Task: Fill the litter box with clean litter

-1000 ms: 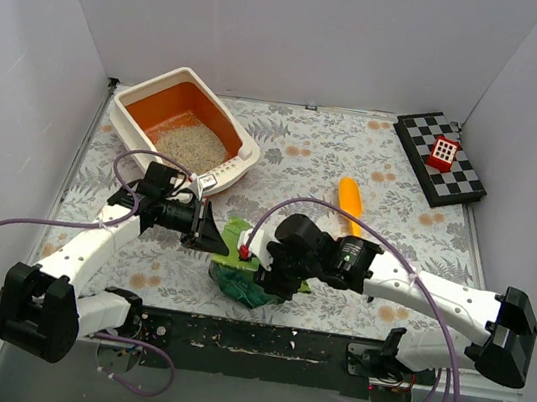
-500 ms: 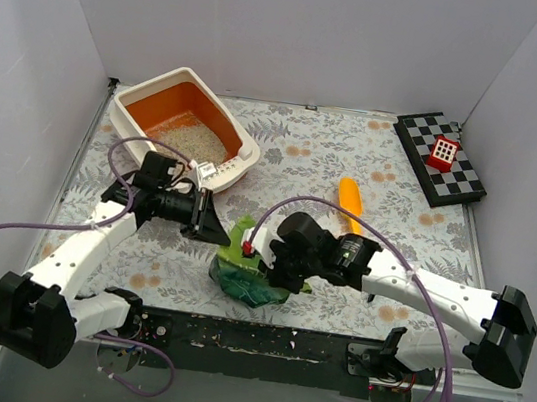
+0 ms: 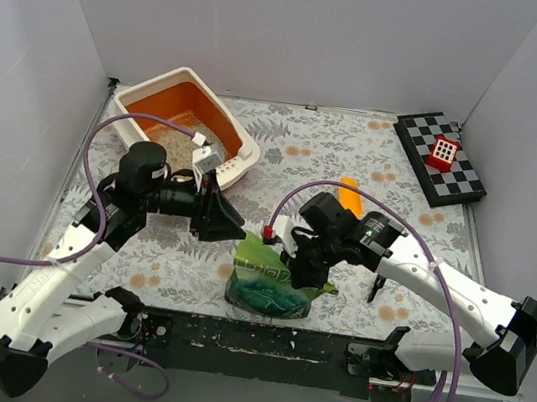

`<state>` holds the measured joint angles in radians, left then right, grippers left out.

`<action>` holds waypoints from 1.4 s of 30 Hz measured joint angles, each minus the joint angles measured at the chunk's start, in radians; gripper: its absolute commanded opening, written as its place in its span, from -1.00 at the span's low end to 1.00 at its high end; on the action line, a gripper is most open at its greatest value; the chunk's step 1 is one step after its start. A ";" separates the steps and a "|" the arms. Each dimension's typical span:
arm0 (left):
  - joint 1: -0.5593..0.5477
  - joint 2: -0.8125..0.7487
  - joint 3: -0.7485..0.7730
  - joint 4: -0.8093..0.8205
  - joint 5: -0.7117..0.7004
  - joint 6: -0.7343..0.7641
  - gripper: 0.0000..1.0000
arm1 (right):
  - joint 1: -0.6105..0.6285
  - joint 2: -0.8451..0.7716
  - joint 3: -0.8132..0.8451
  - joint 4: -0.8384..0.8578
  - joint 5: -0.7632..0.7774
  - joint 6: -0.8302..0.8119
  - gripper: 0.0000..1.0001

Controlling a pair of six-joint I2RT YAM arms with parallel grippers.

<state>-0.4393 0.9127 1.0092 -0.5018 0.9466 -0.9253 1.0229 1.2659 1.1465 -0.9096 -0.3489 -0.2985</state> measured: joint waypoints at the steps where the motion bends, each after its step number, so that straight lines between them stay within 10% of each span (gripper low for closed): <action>1: -0.027 -0.023 -0.023 0.034 -0.005 0.013 -0.08 | -0.018 -0.006 0.004 -0.011 -0.010 0.001 -0.97; 25: -0.408 0.022 -0.394 0.477 -0.370 0.311 0.32 | -0.067 -0.063 -0.033 -0.014 -0.071 0.061 -0.97; 31: -0.433 0.081 -0.394 0.510 -0.363 0.343 -0.08 | -0.067 -0.079 -0.050 -0.006 -0.074 0.065 -0.97; 35: -0.449 0.089 -0.406 0.518 -0.347 0.353 -1.00 | -0.067 -0.080 -0.052 -0.004 -0.070 0.069 -0.97; 42: -0.459 0.073 -0.426 0.517 -0.352 0.372 -1.00 | -0.068 -0.023 -0.002 -0.020 0.014 0.098 -0.97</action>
<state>-0.8982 0.9855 0.5831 0.0151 0.5945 -0.5537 0.9554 1.2434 1.1446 -0.9295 -0.3351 -0.2008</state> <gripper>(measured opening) 0.020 0.029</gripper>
